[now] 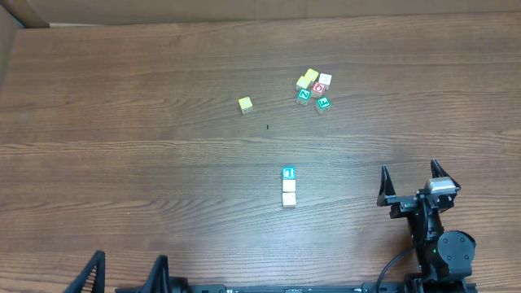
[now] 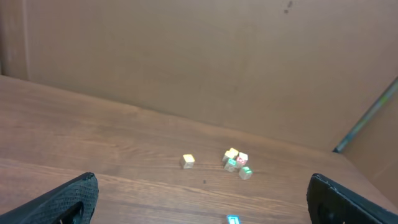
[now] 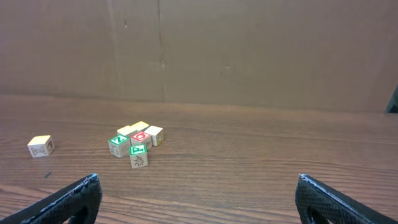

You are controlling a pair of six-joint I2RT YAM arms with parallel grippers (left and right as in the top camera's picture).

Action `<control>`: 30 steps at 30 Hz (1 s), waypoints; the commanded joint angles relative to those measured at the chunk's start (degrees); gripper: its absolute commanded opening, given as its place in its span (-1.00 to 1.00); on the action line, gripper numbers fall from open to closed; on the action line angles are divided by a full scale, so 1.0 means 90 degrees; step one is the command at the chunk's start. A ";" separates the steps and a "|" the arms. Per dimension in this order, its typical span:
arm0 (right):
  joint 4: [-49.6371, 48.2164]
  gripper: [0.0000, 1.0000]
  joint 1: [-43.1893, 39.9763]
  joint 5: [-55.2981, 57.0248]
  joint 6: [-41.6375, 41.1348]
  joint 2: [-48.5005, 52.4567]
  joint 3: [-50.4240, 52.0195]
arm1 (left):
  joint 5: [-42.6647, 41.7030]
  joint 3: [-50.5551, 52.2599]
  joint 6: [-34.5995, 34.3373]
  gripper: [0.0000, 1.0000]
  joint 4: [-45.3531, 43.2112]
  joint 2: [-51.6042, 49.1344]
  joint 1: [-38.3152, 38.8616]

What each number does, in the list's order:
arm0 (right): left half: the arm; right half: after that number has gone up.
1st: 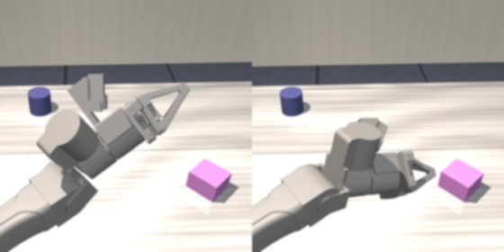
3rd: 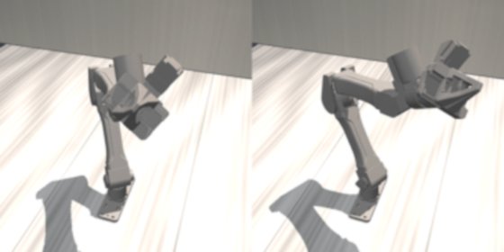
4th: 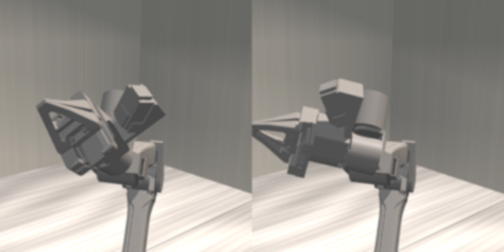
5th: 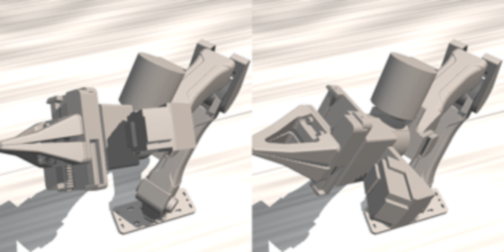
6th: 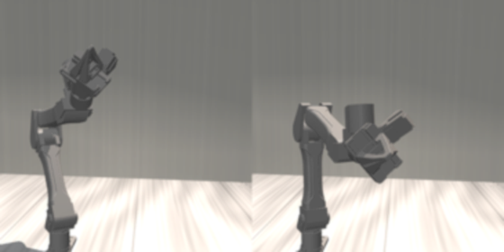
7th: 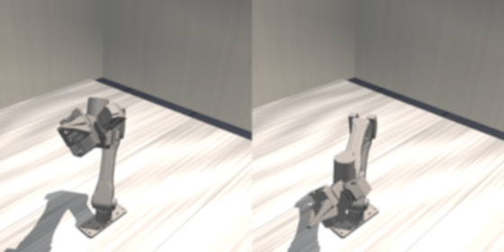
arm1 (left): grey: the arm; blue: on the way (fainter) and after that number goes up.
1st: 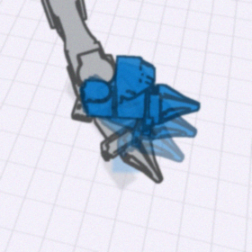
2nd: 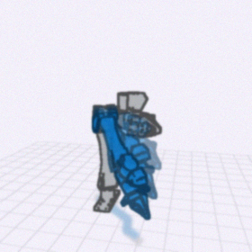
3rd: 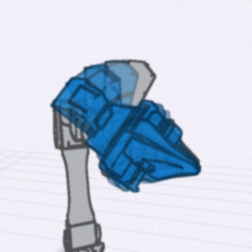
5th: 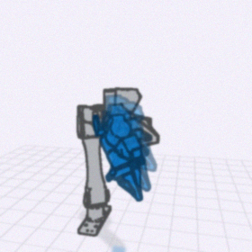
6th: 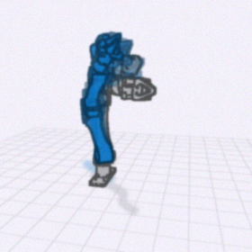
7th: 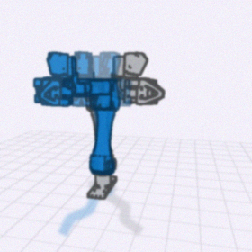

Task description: Flip 3 blocks

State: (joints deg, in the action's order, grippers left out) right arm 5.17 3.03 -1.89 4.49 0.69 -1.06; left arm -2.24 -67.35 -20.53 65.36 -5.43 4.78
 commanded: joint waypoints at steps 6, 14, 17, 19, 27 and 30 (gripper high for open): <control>-0.0039 1.00 -0.0029 0.0078 0.0029 -0.0058 0.0066 | 0.0464 0.1127 0.0131 1.00 -0.1008 0.0576 -0.0041; -0.0039 1.00 -0.0029 0.0078 0.0027 -0.0058 0.0066 | -0.0029 0.2849 0.0119 0.99 -0.6443 0.0576 -0.0029; -0.0036 1.00 -0.0029 0.0078 0.0027 -0.0058 0.0066 | -0.0260 0.3750 0.0119 1.00 -0.8619 0.0576 -0.0032; -0.0039 1.00 -0.0029 0.0078 0.0029 -0.0058 0.0066 | -0.0253 0.4214 0.0121 1.00 -0.9425 0.0576 -0.0032; -0.0039 1.00 -0.0029 0.0078 0.0027 -0.0058 0.0066 | -0.0097 0.5566 0.0136 0.99 -0.9843 0.0576 -0.0032; -0.0036 1.00 -0.0029 0.0078 0.0027 -0.0058 0.0066 | 0.0005 0.5999 0.0136 1.00 -0.9843 0.0576 -0.0032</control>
State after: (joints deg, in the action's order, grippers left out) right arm 5.15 3.03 -1.87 4.51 0.69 -1.06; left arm -3.18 -16.75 -20.53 -22.76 -0.58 4.78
